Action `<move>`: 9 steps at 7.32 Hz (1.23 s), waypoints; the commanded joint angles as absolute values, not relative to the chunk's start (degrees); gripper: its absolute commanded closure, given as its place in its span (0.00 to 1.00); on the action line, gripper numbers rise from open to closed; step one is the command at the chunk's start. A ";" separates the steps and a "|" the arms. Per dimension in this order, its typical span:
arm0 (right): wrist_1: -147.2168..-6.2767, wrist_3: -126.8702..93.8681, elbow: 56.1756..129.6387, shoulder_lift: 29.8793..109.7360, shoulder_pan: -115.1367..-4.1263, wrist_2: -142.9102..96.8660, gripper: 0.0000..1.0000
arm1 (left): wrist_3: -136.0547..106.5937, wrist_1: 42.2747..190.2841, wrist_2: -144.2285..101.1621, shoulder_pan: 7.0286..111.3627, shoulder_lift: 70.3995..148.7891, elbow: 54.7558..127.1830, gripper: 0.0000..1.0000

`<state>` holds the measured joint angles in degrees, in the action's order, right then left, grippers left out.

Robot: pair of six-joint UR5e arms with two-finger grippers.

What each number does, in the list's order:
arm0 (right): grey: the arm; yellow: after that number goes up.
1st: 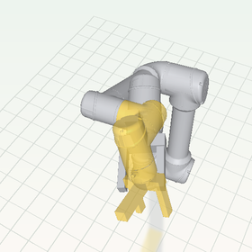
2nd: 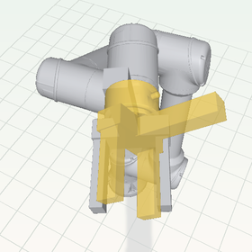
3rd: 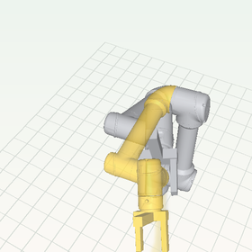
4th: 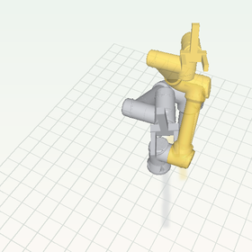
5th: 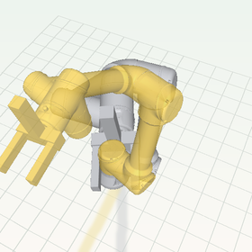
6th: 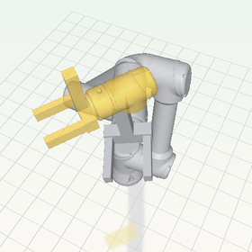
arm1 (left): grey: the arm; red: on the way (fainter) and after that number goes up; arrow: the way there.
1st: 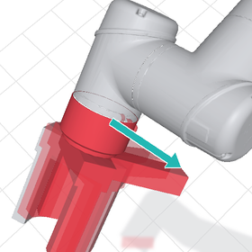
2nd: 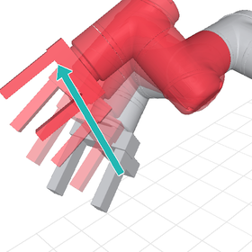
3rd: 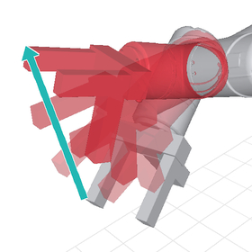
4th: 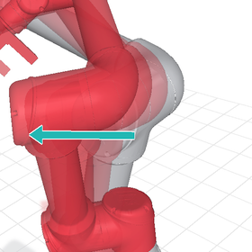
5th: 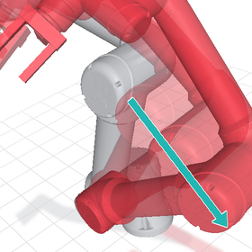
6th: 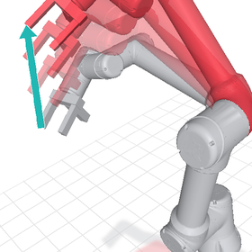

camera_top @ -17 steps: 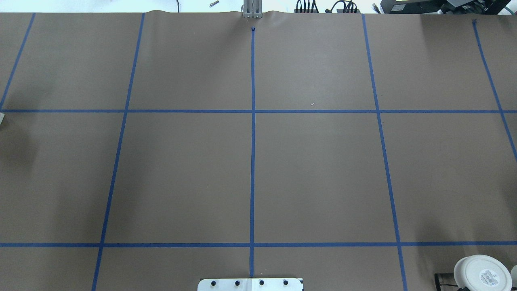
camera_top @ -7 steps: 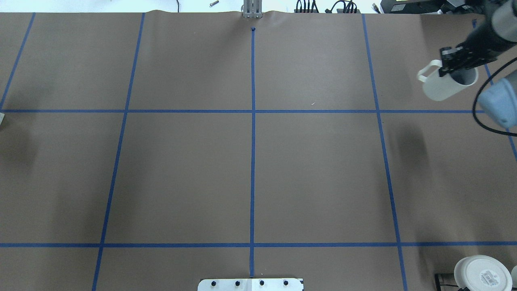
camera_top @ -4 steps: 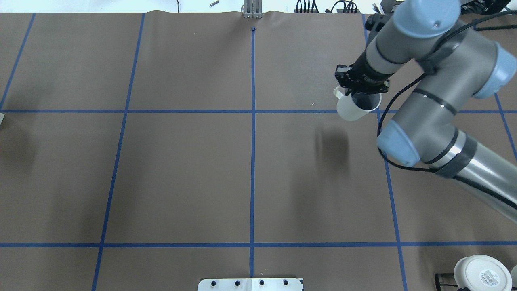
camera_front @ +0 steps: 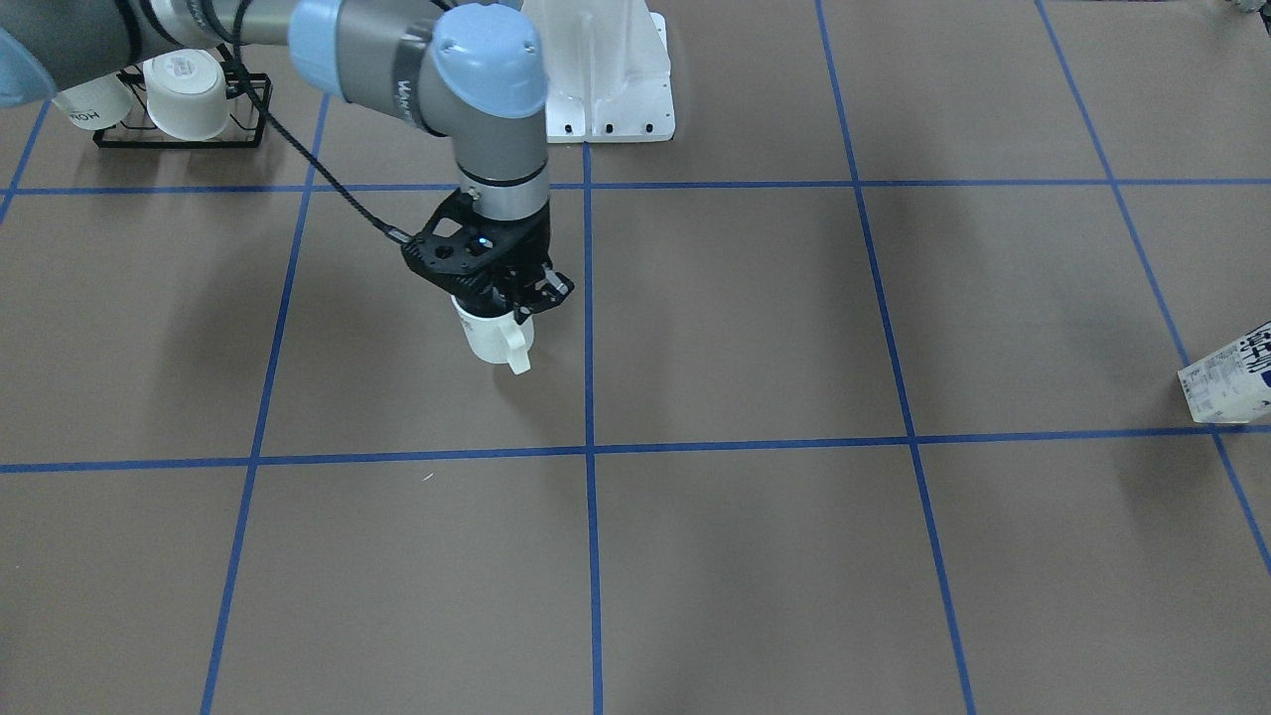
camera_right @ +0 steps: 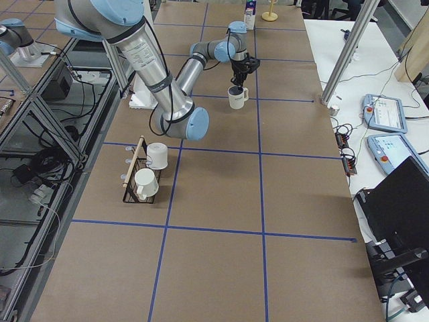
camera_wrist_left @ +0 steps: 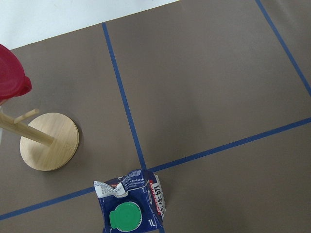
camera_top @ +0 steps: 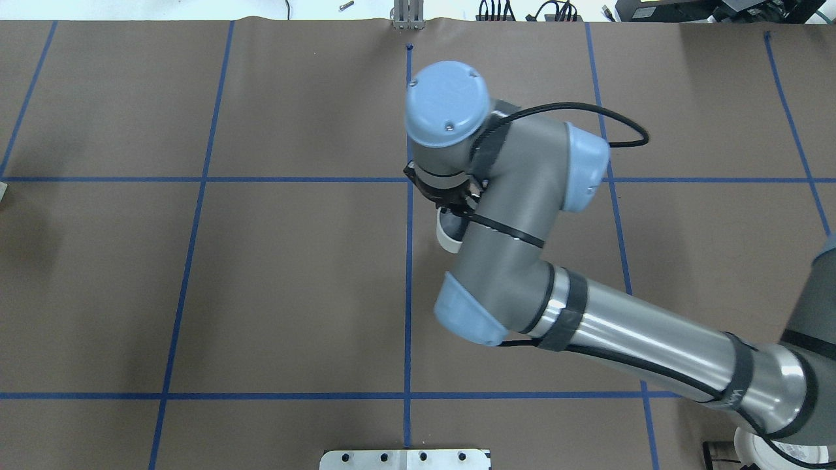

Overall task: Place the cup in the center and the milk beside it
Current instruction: 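Carry the white mug with the right gripper to the table center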

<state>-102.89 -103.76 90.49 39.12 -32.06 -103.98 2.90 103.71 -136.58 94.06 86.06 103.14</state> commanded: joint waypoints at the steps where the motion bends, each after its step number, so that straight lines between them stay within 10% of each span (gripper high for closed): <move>1: -103.10 -108.28 80.96 31.47 -29.71 -103.54 1.00 | 2.99 103.80 -136.58 94.04 86.04 102.66 0.01; 7: -100.12 -107.93 79.81 31.99 -27.78 -103.89 1.00 | 2.99 104.50 -136.49 94.04 86.04 102.39 0.01; 9: -99.58 -107.58 79.89 31.99 -27.69 -103.71 0.68 | 2.99 104.50 -136.49 94.13 86.04 102.39 0.01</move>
<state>-99.98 -107.78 79.88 31.98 -27.76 -103.84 2.98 104.50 -136.49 94.06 86.04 102.40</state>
